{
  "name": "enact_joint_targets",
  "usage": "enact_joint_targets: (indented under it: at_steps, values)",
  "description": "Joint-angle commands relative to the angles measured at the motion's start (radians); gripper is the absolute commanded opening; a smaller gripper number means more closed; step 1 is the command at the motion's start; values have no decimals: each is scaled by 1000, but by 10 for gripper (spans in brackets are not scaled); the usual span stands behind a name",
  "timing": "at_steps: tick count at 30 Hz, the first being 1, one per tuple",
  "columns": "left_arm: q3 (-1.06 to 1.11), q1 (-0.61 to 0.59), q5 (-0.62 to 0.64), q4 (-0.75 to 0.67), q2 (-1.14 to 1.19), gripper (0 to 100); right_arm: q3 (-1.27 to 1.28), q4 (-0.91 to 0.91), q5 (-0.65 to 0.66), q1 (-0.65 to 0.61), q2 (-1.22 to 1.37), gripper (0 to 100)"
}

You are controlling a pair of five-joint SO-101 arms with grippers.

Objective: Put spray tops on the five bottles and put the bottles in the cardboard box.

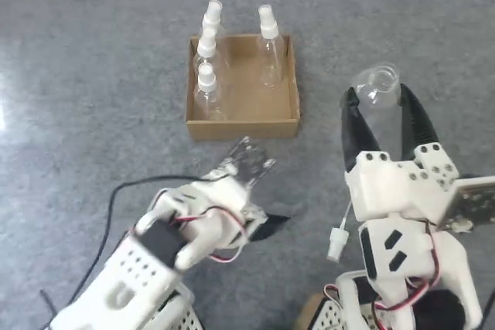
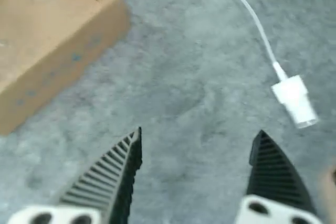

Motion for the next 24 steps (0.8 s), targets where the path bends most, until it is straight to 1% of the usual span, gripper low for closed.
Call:
enact_joint_targets:
  at_steps: [1, 4, 11, 19, 24]
  values:
    - [-105, 68, 92, -97, 224, 312, -8, -38, -34, 67, -13, 21]
    - [-139, 109, 132, -135, 333, 312, -8, -45, -83, 108, -13, 21]
    - [-228, 196, 178, -186, 534, 310, -8, -58, -86, 125, -13, 21]
    - [-392, 288, 233, -181, 732, 309, -8, -58, -86, 125, -13, 21]
    - [-470, 302, 267, -181, 853, 309, -8, -58, -86, 125, -13, 21]
